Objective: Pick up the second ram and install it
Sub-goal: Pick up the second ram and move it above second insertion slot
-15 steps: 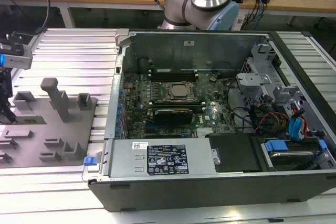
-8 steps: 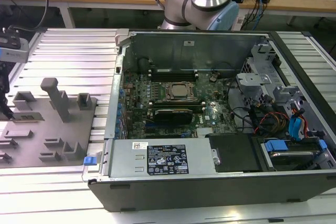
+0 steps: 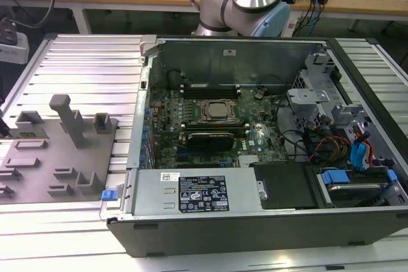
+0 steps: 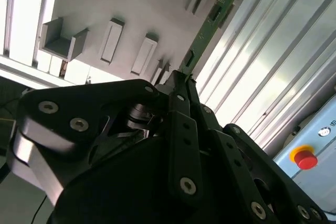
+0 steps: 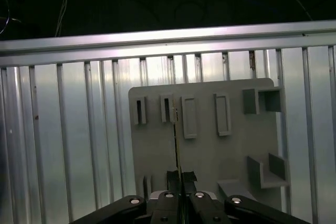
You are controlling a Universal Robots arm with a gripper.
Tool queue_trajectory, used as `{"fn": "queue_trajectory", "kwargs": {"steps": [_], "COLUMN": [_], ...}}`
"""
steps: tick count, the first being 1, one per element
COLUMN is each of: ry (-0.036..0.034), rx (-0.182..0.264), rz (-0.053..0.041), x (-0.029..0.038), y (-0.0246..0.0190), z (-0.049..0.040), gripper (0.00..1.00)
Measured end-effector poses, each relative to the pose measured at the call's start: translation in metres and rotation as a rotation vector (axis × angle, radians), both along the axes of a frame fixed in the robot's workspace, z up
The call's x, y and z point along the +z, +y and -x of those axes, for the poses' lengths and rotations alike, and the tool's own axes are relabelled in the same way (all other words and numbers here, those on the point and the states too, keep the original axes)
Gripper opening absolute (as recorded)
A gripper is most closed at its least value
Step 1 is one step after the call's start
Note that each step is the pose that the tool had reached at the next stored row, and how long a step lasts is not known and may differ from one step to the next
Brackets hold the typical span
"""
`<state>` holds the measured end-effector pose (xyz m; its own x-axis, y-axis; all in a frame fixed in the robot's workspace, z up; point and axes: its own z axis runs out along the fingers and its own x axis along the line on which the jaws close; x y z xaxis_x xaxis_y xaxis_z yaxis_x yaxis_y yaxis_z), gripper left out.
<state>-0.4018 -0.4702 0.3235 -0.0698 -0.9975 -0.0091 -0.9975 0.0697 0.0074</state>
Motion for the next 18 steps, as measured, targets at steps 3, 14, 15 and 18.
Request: {"fn": "queue_trajectory", "kwargs": {"steps": [3,14,15,18], "ry": [0.0001,0.0,0.0,0.0001], "rx": [0.0,0.0,0.0,0.0], "rz": [0.0,0.0,0.0,0.0], "x": [0.0056,0.0292,0.0308,0.0376], "y": [0.0002,0.0011,0.0012,0.0017], "z": [0.0,0.0,0.0,0.0], "gripper": [0.13,0.13,0.13,0.13]}}
